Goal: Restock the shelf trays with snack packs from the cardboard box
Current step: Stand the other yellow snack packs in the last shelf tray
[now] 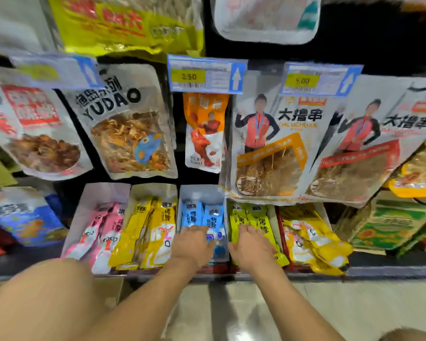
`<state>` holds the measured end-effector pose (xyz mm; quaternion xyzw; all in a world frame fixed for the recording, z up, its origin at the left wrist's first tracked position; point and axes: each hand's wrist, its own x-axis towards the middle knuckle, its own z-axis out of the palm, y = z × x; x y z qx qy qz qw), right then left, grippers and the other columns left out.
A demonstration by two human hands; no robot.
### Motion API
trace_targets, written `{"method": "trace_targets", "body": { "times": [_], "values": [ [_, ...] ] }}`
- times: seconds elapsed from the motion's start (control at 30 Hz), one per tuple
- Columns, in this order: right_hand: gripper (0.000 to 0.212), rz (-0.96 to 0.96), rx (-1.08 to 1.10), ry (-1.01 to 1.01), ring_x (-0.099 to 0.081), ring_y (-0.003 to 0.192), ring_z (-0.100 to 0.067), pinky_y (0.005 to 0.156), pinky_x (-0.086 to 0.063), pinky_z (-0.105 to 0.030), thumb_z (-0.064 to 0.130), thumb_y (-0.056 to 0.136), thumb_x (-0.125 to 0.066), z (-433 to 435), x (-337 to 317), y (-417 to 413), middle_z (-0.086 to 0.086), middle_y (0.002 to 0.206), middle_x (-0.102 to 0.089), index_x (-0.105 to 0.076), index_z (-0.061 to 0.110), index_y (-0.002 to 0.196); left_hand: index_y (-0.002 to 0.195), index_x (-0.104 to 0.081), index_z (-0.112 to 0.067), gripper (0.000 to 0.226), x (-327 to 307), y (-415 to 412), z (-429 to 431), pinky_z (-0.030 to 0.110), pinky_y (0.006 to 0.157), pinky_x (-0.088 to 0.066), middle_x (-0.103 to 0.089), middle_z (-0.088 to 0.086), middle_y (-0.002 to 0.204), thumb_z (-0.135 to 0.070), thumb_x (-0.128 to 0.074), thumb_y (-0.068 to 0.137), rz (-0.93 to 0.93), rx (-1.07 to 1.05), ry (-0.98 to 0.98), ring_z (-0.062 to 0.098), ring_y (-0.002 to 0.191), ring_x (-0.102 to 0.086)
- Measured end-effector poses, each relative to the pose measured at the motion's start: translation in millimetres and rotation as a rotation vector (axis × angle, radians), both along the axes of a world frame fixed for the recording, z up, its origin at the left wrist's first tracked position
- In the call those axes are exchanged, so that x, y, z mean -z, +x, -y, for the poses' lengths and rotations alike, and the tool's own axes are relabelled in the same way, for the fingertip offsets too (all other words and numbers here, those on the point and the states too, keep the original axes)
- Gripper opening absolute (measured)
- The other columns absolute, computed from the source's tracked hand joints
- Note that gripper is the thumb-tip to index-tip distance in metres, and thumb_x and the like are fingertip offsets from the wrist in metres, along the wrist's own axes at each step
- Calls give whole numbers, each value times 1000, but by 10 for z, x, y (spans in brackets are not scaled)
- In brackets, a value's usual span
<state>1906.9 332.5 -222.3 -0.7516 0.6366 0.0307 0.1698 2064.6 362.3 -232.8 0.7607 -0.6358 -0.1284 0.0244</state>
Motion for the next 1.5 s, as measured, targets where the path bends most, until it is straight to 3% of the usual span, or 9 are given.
{"method": "trace_targets", "body": {
  "times": [0.17, 0.37, 0.5, 0.73, 0.93, 1.2, 1.33, 1.5],
  "values": [
    [57, -42, -118, -39, -40, 135, -33, 108, -39, -44, 46, 99, -46, -442, -242, 359, -10, 149, -43, -39, 15, 146, 141, -47, -24, 51, -344, 296, -512, 42, 107, -34, -51, 1, 144, -47, -44, 96, 111, -16, -47, 26, 131, -43],
    [54, -96, -300, -105, -41, 134, -35, 108, -37, -46, 43, 98, -48, -874, -389, 876, -12, 145, -47, -42, 13, 143, 140, -47, -19, 52, -685, 698, -1105, 44, 104, -40, -52, 6, 139, -43, -47, 94, 195, -87, -90, 30, 128, -46],
    [56, -82, -425, -141, -41, 134, -36, 110, -35, -51, 38, 97, -48, -1066, -524, 1330, -14, 145, -46, -39, 11, 146, 130, -52, -19, 45, -834, 1081, -1519, 43, 99, -40, -55, 7, 133, -44, -45, 93, 250, -207, -89, 31, 123, -49],
    [60, -33, -633, -221, -40, 136, -35, 108, -37, -48, 40, 94, -52, -1355, -635, 2151, -13, 146, -45, -38, 13, 146, 136, -46, -20, 51, -915, 1689, -2091, 45, 100, -36, -54, 6, 134, -46, -45, 92, 311, -391, -56, 31, 125, -46],
    [54, 27, -740, -200, -41, 135, -35, 107, -37, -48, 35, 95, -48, -1611, -458, 2749, -12, 145, -47, -42, 12, 143, 138, -45, -22, 49, -702, 2148, -2578, 41, 102, -36, -52, 2, 137, -43, -44, 93, 266, -527, -12, 29, 128, -45],
    [49, -31, -877, -98, -43, 131, -35, 105, -37, -48, 36, 93, -50, -1862, -11, 3462, -12, 140, -50, -44, 11, 136, 135, -48, -24, 48, -227, 2764, -3035, 43, 103, -34, -52, 2, 138, -47, -46, 92, 156, -724, 90, 28, 129, -43],
    [51, -100, -920, -16, -39, 135, -35, 109, -35, -50, 34, 94, -47, -1962, 345, 3701, -12, 144, -47, -42, 12, 140, 141, -43, -22, 53, 47, 2974, -3053, 44, 103, -34, -50, 3, 140, -45, -45, 94, 106, -751, 132, 29, 130, -43],
    [55, -171, -967, 95, -38, 137, -34, 111, -35, -49, 38, 97, -47, -2044, 796, 3919, -11, 147, -45, -36, 14, 145, 132, -48, -19, 46, 472, 3117, -3046, 44, 99, -37, -53, 6, 135, -41, -45, 92, 19, -771, 206, 30, 125, -46]
  ]
}}
